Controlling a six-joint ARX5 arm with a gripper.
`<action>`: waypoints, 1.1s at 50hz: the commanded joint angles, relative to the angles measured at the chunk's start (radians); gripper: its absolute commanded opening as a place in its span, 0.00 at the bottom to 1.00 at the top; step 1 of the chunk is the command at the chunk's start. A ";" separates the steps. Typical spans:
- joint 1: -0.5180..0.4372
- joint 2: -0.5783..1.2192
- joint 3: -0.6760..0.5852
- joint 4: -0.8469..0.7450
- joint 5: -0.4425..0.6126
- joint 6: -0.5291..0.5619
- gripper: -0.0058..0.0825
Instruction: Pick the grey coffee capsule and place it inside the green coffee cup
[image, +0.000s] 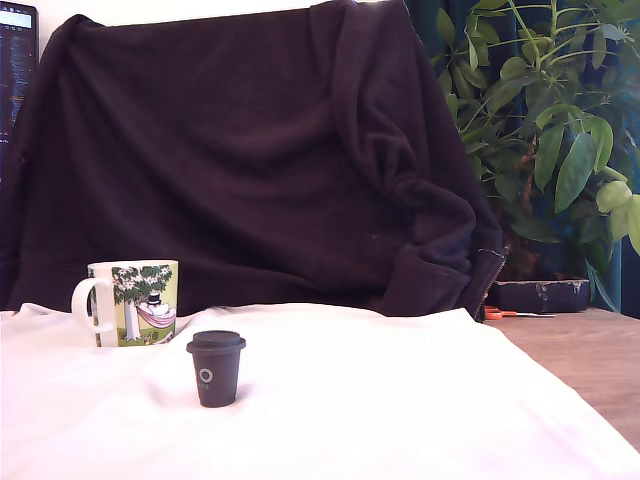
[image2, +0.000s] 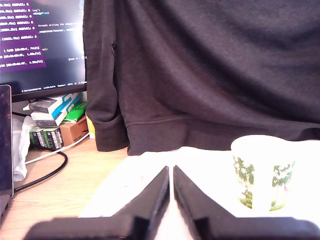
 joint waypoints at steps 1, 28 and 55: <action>-0.057 -0.014 -0.031 -0.039 0.104 -0.102 0.05; -0.068 -0.014 -0.029 0.132 0.440 -0.214 0.05; -0.234 0.046 -0.029 0.169 0.575 -0.280 0.05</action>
